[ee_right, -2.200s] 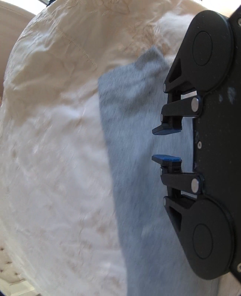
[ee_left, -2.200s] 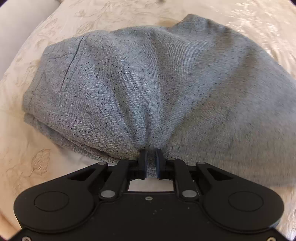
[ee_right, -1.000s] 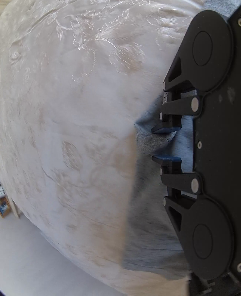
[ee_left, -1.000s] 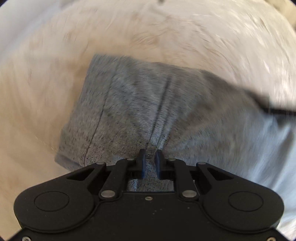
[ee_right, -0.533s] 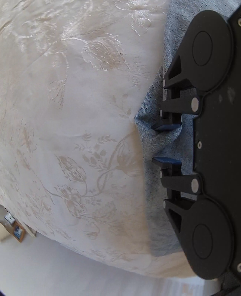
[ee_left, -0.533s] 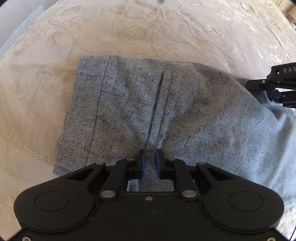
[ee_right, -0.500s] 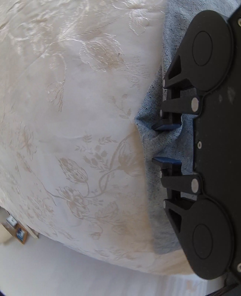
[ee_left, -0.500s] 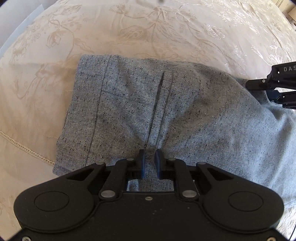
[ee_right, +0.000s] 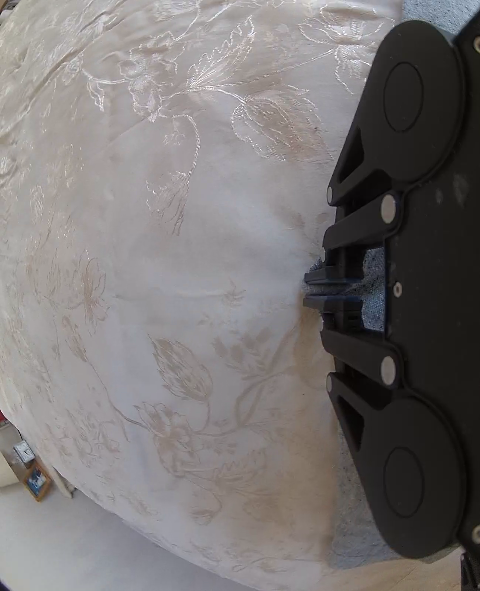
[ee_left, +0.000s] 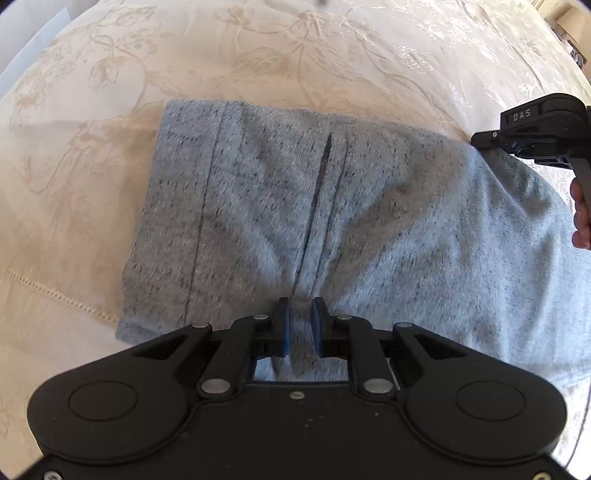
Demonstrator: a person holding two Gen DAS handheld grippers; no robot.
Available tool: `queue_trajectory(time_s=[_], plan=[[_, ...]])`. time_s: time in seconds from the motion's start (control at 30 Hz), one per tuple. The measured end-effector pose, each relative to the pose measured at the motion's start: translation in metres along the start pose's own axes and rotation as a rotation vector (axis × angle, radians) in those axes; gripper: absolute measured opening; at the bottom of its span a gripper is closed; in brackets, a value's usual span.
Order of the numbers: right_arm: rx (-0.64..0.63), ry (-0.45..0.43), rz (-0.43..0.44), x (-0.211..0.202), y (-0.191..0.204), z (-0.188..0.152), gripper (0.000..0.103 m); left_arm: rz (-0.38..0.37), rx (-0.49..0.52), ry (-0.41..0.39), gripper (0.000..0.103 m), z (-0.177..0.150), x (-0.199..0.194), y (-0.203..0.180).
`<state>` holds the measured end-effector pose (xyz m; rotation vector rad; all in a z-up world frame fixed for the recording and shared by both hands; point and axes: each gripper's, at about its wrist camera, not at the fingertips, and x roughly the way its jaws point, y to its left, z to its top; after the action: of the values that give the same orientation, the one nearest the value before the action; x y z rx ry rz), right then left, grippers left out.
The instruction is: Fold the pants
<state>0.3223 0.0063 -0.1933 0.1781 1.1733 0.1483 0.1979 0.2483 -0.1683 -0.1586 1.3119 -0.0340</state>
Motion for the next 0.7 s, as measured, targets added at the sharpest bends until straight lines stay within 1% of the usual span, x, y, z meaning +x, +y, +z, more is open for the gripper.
queue_trajectory(time_s=[0.03, 0.07, 0.13, 0.17, 0.23, 0.3, 0.37, 0.43, 0.5, 0.53, 0.57, 0.6, 0.67, 0.7], plan=[[0.012, -0.007, 0.009, -0.003, -0.003, 0.001, 0.010, 0.002, -0.004, 0.004, 0.021, 0.000, -0.005, 0.000], [0.025, -0.024, 0.014, -0.008, -0.005, 0.001, 0.014, 0.004, -0.002, -0.010, 0.020, -0.001, -0.011, 0.001], [0.045, -0.098, 0.004, -0.029, -0.009, -0.002, 0.019, 0.000, 0.019, -0.059, 0.019, -0.001, -0.027, -0.008], [0.047, -0.122, 0.007, -0.041, -0.011, -0.004, 0.023, -0.009, 0.034, -0.082, 0.020, -0.001, -0.034, -0.015], [0.034, -0.143, 0.032, -0.062, -0.014, -0.014, 0.024, -0.035, 0.058, -0.105, 0.020, 0.000, -0.042, -0.033], [0.003, -0.141, 0.059, -0.080, -0.014, -0.032, 0.024, -0.076, 0.089, -0.105, 0.020, 0.000, -0.039, -0.050], [-0.020, -0.122, 0.070, -0.095, -0.015, -0.058, 0.024, -0.109, 0.139, -0.087, 0.020, -0.003, -0.030, -0.067], [-0.004, -0.102, 0.066, -0.102, -0.016, -0.082, 0.024, -0.136, 0.193, -0.054, 0.020, -0.010, -0.018, -0.081], [0.040, -0.065, 0.063, -0.106, -0.024, -0.108, 0.024, -0.155, 0.228, 0.025, 0.021, -0.021, -0.001, -0.087], [0.067, -0.036, 0.052, -0.105, -0.029, -0.120, 0.024, -0.142, 0.240, 0.069, 0.022, -0.030, 0.009, -0.089], [0.077, -0.013, 0.039, -0.104, -0.033, -0.132, 0.024, -0.119, 0.254, 0.096, 0.022, -0.040, 0.018, -0.089], [0.079, 0.007, 0.020, -0.103, -0.037, -0.143, 0.024, -0.113, 0.260, 0.094, 0.023, -0.050, 0.022, -0.087], [0.088, 0.064, -0.019, -0.098, -0.046, -0.167, 0.024, -0.130, 0.242, 0.079, 0.023, -0.060, 0.022, -0.080], [0.092, 0.101, -0.034, -0.096, -0.050, -0.184, 0.020, -0.135, 0.219, 0.088, 0.023, -0.061, 0.020, -0.077]])
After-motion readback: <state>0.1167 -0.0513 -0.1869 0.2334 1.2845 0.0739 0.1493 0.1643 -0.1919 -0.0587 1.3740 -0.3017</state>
